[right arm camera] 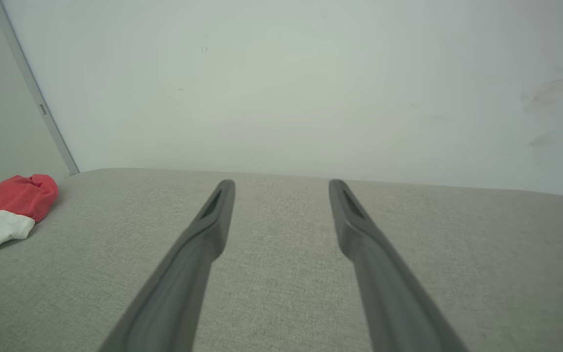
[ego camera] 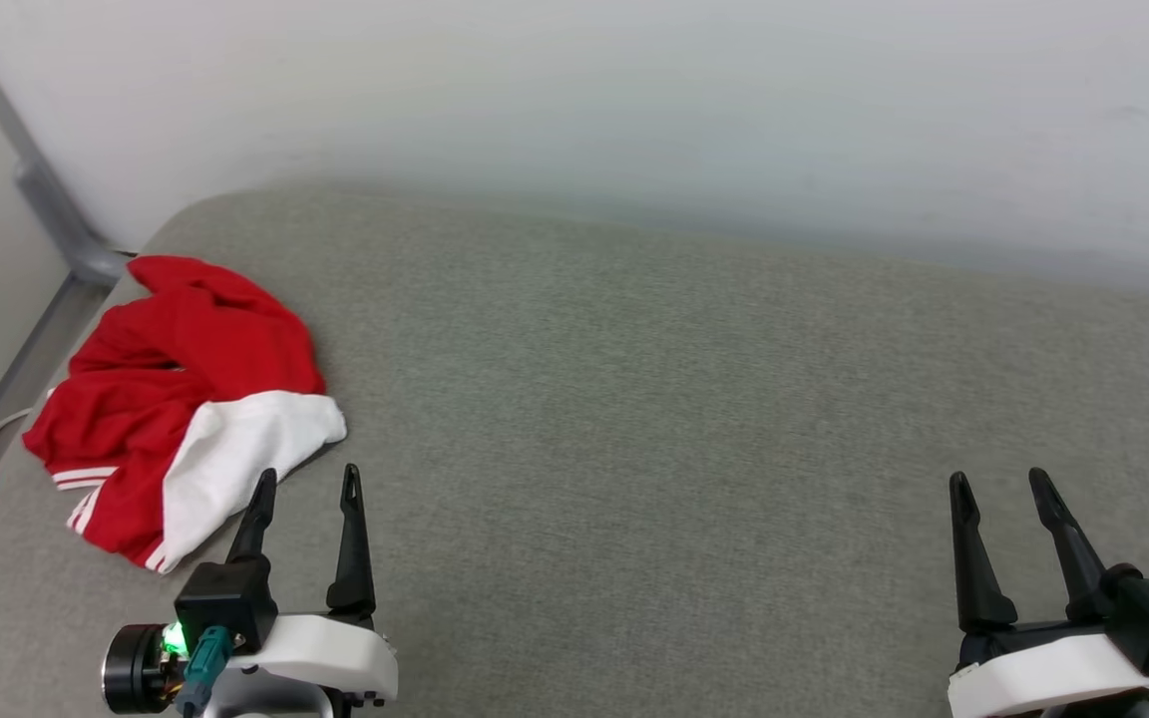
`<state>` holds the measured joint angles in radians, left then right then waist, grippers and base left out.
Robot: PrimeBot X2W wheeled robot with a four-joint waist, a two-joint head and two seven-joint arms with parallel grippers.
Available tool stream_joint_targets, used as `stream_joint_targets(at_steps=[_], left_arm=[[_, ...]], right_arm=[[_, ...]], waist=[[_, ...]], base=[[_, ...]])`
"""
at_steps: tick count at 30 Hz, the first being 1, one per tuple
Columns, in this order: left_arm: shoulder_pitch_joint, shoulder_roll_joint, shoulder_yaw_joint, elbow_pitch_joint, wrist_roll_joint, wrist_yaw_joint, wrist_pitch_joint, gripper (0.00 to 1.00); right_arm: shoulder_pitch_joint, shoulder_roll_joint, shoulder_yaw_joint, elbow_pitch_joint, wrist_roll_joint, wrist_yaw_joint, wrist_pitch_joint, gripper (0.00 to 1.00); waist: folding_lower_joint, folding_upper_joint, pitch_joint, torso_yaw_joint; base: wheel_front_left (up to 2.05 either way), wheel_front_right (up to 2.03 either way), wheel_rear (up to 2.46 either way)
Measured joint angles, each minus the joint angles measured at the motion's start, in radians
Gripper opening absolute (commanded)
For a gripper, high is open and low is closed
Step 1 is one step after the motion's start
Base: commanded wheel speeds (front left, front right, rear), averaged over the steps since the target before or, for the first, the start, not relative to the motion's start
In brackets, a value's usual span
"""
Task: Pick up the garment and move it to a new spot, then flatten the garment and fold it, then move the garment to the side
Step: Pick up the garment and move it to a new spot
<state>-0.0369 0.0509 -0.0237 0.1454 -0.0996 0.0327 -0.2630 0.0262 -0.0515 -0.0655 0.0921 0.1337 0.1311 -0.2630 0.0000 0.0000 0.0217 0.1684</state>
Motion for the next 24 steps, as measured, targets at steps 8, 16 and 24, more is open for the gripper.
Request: stream_joint_targets(at_steps=[8, 16, 24], left_arm=[[-0.005, 0.000, 0.019, -0.003, 0.002, 0.002, 0.000, 1.00], [-0.009, 0.000, 0.031, -0.008, 0.009, -0.005, 0.000, 1.00], [-0.012, 0.000, 0.039, -0.008, 0.007, -0.006, 0.000, 1.00]], right_arm=[[0.001, 0.000, -0.001, 0.000, 0.000, 0.000, 0.000, 1.00], [0.000, 0.000, 0.001, -0.003, 0.000, 0.000, 0.000, 1.00], [-0.002, 0.000, 0.002, -0.005, 0.000, 0.000, 0.000, 1.00]], waist=[[0.0000, 0.0000, 0.006, 0.086], [0.0000, 0.0000, 0.010, 0.178], [0.0000, 0.0000, 0.018, 0.273]], base=[[0.00, 0.00, 0.00], [0.00, 0.00, 0.00], [0.00, 0.00, 0.00]])
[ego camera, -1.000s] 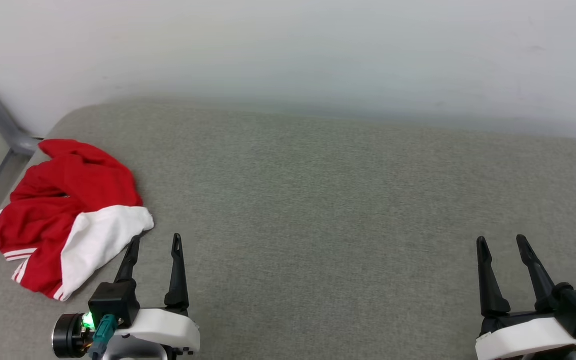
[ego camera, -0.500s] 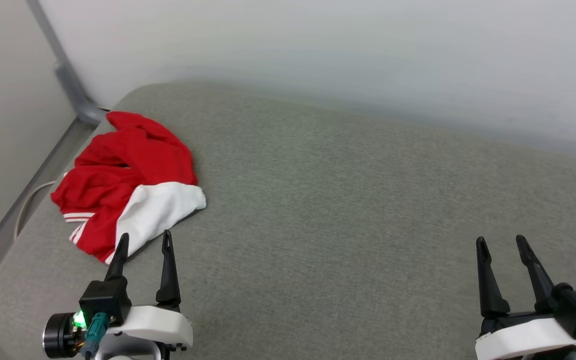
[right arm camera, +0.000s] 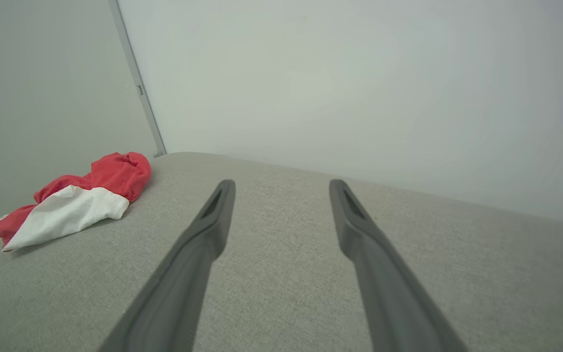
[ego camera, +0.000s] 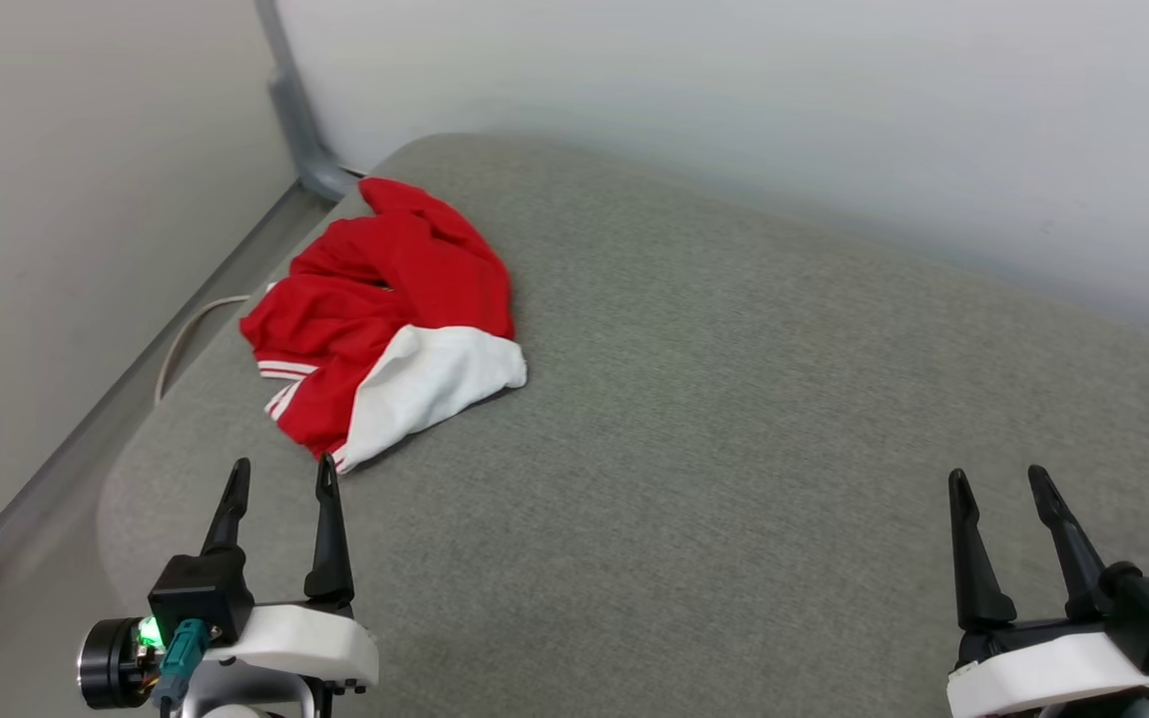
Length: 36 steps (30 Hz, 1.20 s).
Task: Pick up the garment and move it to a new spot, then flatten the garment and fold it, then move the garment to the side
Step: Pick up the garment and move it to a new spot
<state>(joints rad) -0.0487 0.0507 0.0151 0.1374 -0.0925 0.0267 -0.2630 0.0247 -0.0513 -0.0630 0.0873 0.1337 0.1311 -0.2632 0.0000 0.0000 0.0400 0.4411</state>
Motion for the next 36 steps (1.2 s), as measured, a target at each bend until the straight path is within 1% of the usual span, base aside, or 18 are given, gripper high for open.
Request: stream_joint_targets(at_steps=[7, 14, 20, 26, 28, 31, 33, 36], left_arm=[[0.001, 0.000, 0.016, -0.001, -0.004, 0.000, 0.000, 1.00], [0.004, 0.000, 0.035, 0.000, -0.007, -0.001, 0.000, 1.00], [-0.024, 0.000, 0.068, -0.001, 0.001, -0.032, 0.000, 1.00], [-0.135, 0.005, 0.139, 0.006, -0.009, -0.082, 0.000, 1.00], [-0.193, 0.018, 0.168, 0.018, -0.017, -0.099, 0.000, 1.00], [-0.287, 0.052, 0.205, 0.029, -0.020, -0.119, 0.000, 1.00], [-0.354, 0.068, 0.231, 0.048, -0.046, -0.133, 0.000, 1.00], [-0.441, 0.104, 0.238, 0.088, -0.055, -0.144, 0.000, 1.00]], right_arm=[[-0.002, 0.000, 0.003, 0.002, -0.001, 0.000, 0.000, 1.00], [-0.004, 0.000, 0.011, 0.002, -0.001, 0.000, 0.000, 1.00], [-0.012, 0.000, 0.015, 0.001, -0.005, 0.000, 0.000, 1.00], [-0.034, 0.000, 0.018, -0.016, -0.039, 0.000, 0.000, 1.00], [-0.052, 0.000, 0.017, -0.029, -0.053, 0.000, 0.000, 1.00], [-0.079, 0.000, 0.017, -0.050, -0.076, 0.000, 0.000, 1.00], [-0.100, 0.001, 0.016, -0.063, -0.093, 0.000, 0.000, 1.00], [-0.133, 0.000, 0.013, -0.086, -0.116, 0.000, 0.000, 1.00]], waist=[[0.0000, 0.0000, 0.005, 0.065], [0.0000, 0.0000, 0.006, 0.076], [0.0000, 0.0000, 0.020, 0.053], [0.0000, 0.0000, 0.059, 0.017], [0.0000, 0.0000, 0.082, 0.005], [0.0000, 0.0000, 0.124, -0.013], [0.0000, 0.0000, 0.158, -0.027], [0.0001, 0.0000, 0.211, -0.047]], base=[[0.00, 0.00, 0.00], [0.00, 0.00, 0.00], [0.00, 0.00, 0.00], [0.00, 0.00, 0.00], [0.00, 0.00, 0.00], [0.00, 0.00, 0.00], [0.00, 0.00, 0.00], [0.00, 0.00, 0.00]])
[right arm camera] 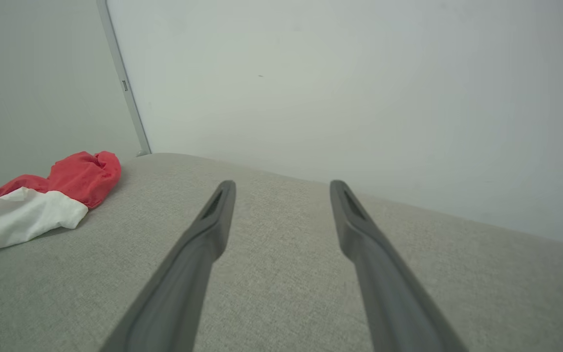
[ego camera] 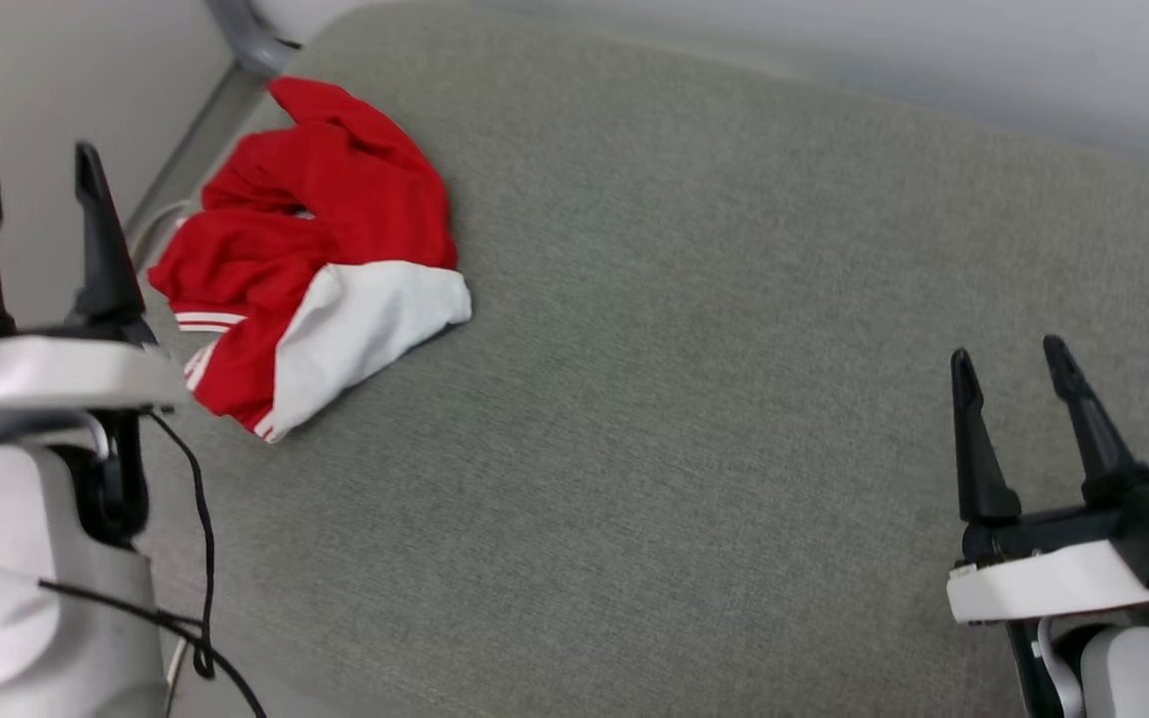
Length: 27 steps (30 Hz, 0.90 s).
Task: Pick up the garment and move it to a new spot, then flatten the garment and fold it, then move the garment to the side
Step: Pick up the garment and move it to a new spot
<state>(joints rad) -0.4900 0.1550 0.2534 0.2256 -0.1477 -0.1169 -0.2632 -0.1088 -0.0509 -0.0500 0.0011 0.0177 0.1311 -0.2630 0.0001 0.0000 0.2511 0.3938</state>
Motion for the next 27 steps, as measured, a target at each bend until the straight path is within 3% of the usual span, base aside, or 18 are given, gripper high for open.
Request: stream_joint_targets(at_steps=[5, 8, 19, 27], left_arm=[[-0.135, 0.075, -0.030, 0.153, -0.053, -0.010, 0.001, 1.00], [-0.214, 0.132, -0.103, 0.240, -0.127, -0.011, 0.067, 1.00], [-0.376, 0.302, -0.307, 0.413, -0.515, -0.012, 0.584, 1.00], [-0.408, 0.368, -0.387, 0.493, -0.624, -0.012, 0.814, 1.00]], right_arm=[[-0.036, 0.000, 0.003, -0.029, -0.020, 0.000, 0.000, 1.00], [-0.049, 0.000, 0.004, -0.041, -0.027, 0.000, 0.000, 1.00], [-0.085, 0.000, 0.001, -0.077, -0.055, 0.000, 0.000, 1.00], [-0.118, 0.000, 0.005, -0.101, -0.072, 0.000, 0.000, 1.00]], waist=[[0.0001, 0.0000, 0.084, -0.033], [0.0001, 0.0000, 0.122, -0.053], [0.0000, 0.0000, 0.187, -0.096], [0.0000, 0.0000, 0.236, -0.124]], base=[[0.00, 0.00, 0.00], [0.00, 0.00, 0.00], [0.00, 0.00, 0.00], [0.00, 0.00, 0.00]])
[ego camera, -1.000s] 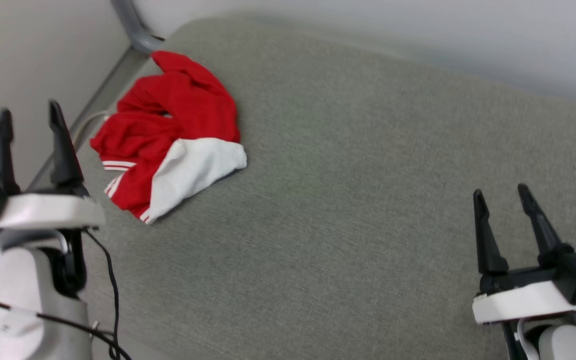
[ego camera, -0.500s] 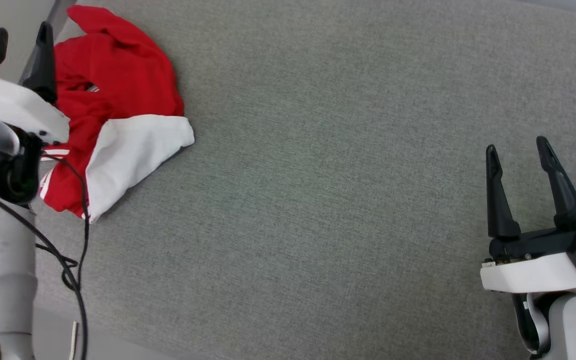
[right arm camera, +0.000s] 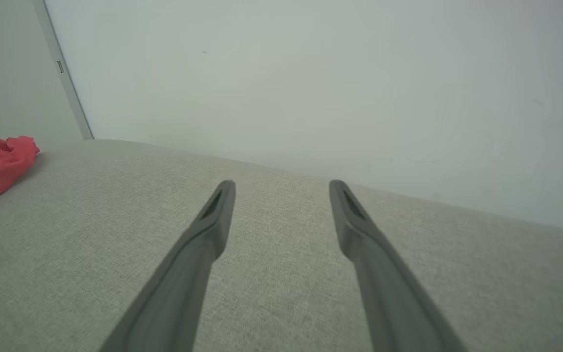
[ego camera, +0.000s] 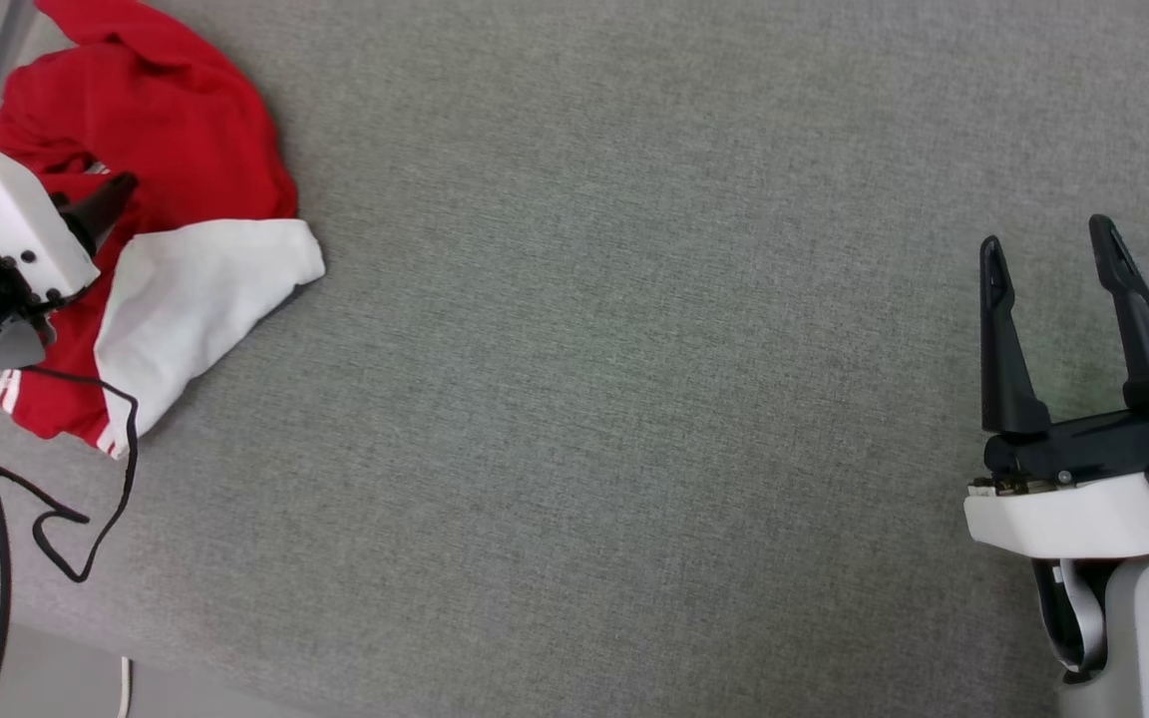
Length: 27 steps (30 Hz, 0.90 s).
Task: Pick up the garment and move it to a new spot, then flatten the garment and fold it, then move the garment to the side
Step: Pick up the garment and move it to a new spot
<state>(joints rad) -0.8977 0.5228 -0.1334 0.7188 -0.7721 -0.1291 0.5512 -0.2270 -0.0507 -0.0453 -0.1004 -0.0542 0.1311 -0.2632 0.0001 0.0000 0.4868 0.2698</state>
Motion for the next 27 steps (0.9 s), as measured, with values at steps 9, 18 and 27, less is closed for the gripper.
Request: stream_joint_targets(at_steps=[9, 18, 27], left_arm=[[-0.038, 0.007, -0.046, 0.123, -0.062, 0.000, 0.120, 1.00], [-0.066, 0.021, -0.094, 0.177, -0.089, -0.002, 0.158, 0.02], [-0.085, 0.056, -0.238, 0.120, -0.049, -0.002, 0.043, 0.00]], right_arm=[[-0.033, 0.000, 0.009, -0.027, -0.016, 0.000, 0.000, 1.00], [-0.046, 0.000, 0.008, -0.044, -0.018, 0.000, 0.000, 1.00], [-0.021, 0.000, 0.010, -0.017, 0.015, 0.000, 0.000, 1.00]], waist=[[0.0000, 0.0000, 0.066, -0.039], [-0.0003, 0.0000, 0.092, -0.061], [-0.0002, 0.0000, -0.011, -0.058]], base=[[0.00, 0.00, 0.00], [0.00, 0.00, 0.00], [0.00, 0.00, 0.00]])
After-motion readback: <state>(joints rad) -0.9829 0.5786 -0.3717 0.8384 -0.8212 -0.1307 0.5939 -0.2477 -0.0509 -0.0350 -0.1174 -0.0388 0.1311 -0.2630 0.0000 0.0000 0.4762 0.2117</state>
